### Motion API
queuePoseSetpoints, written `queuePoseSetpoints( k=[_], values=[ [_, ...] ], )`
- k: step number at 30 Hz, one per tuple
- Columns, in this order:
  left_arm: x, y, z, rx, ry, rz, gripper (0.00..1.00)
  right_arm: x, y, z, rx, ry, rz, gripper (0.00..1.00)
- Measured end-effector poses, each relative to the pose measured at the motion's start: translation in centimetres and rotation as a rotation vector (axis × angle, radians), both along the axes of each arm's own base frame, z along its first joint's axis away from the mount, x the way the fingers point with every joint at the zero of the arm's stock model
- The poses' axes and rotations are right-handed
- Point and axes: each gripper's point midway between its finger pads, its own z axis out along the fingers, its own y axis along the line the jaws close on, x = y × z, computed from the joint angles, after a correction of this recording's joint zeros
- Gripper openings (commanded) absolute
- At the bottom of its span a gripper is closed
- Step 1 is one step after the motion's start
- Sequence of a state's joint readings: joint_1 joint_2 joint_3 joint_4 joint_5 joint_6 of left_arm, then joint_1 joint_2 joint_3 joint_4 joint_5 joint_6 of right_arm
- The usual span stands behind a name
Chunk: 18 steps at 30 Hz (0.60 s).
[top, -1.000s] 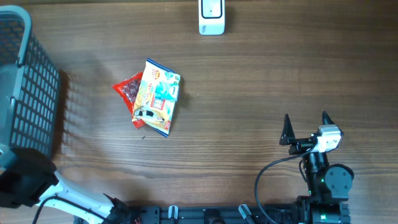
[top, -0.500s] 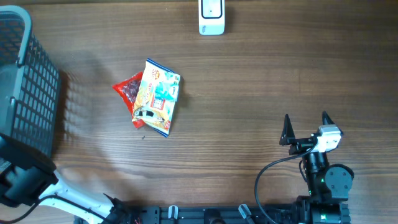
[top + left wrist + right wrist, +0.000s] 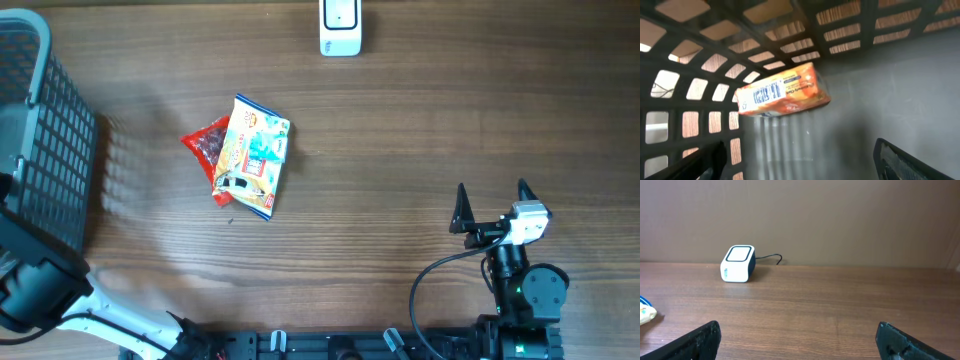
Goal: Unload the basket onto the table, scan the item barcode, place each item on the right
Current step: 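Reach into the basket and grasp the orange tissue pack with the left gripper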
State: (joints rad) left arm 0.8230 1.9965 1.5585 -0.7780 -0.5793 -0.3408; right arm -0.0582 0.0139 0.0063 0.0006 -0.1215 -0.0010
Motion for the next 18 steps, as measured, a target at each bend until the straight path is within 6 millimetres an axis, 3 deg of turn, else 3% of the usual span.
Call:
queuePoseSetpoints(
  k=[7,18],
  values=[
    [-0.9,1.1,0.1,-0.001,0.007,-0.012,0.88,0.0,0.0,0.0,0.000,0.000,0.000,1.00],
    [-2.4,1.7,-1.9,-0.033,-0.034,0.007,0.89,0.0,0.0,0.0,0.000,0.000,0.000,1.00]
  ],
)
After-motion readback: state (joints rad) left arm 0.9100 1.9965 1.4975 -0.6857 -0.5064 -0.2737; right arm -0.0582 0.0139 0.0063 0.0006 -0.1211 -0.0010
